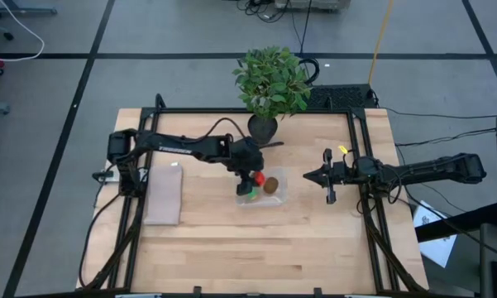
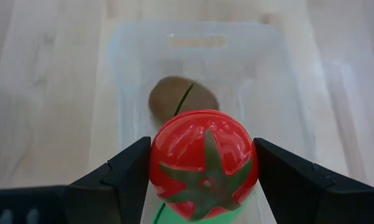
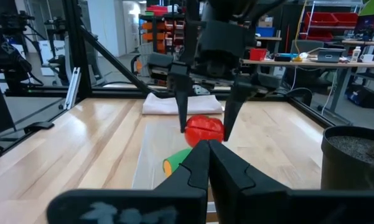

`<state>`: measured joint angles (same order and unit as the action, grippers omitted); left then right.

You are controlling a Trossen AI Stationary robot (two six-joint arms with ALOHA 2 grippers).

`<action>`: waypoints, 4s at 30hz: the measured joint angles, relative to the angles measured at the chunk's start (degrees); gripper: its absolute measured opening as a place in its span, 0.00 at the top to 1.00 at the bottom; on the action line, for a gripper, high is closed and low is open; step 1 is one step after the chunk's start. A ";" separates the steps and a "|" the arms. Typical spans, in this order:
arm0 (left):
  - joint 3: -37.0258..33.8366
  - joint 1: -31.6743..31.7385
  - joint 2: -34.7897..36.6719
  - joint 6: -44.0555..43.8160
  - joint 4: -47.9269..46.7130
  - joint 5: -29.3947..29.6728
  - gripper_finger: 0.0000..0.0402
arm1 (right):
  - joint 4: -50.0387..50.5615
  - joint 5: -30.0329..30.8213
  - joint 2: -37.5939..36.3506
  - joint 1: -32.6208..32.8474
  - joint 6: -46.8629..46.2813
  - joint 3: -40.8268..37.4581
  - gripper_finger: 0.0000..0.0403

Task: Pick and placing Produce into tupperware
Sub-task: Put the red tomato into the transparent bin, then return to Home Position

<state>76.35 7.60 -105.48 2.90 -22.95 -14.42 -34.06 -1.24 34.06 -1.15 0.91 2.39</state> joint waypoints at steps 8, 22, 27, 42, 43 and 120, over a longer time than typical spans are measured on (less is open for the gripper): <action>1.77 -1.22 0.01 -1.58 -4.07 1.43 0.37 | 0.00 -0.01 0.00 0.00 1.16 0.02 1.00; 1.75 -2.31 -3.97 0.35 -0.56 2.47 0.37 | -0.05 -0.02 0.00 0.00 1.11 0.00 1.00; 1.72 -1.67 -5.58 1.24 0.30 2.47 0.37 | -0.31 -0.02 0.09 0.00 0.66 0.00 1.00; 1.70 -0.89 -8.38 3.05 0.58 2.28 0.37 | -0.41 -0.02 0.11 0.00 0.92 0.00 1.00; 1.69 -0.72 -8.74 3.04 0.33 2.28 0.37 | -0.40 -0.02 0.09 0.00 0.91 0.01 1.00; 7.27 -6.47 23.02 14.85 -20.32 3.30 0.99 | -1.14 -0.04 0.66 0.00 0.66 0.01 1.00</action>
<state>83.62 1.13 -82.46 17.75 -43.27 -11.12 -35.21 -1.28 34.72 -1.15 1.56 2.40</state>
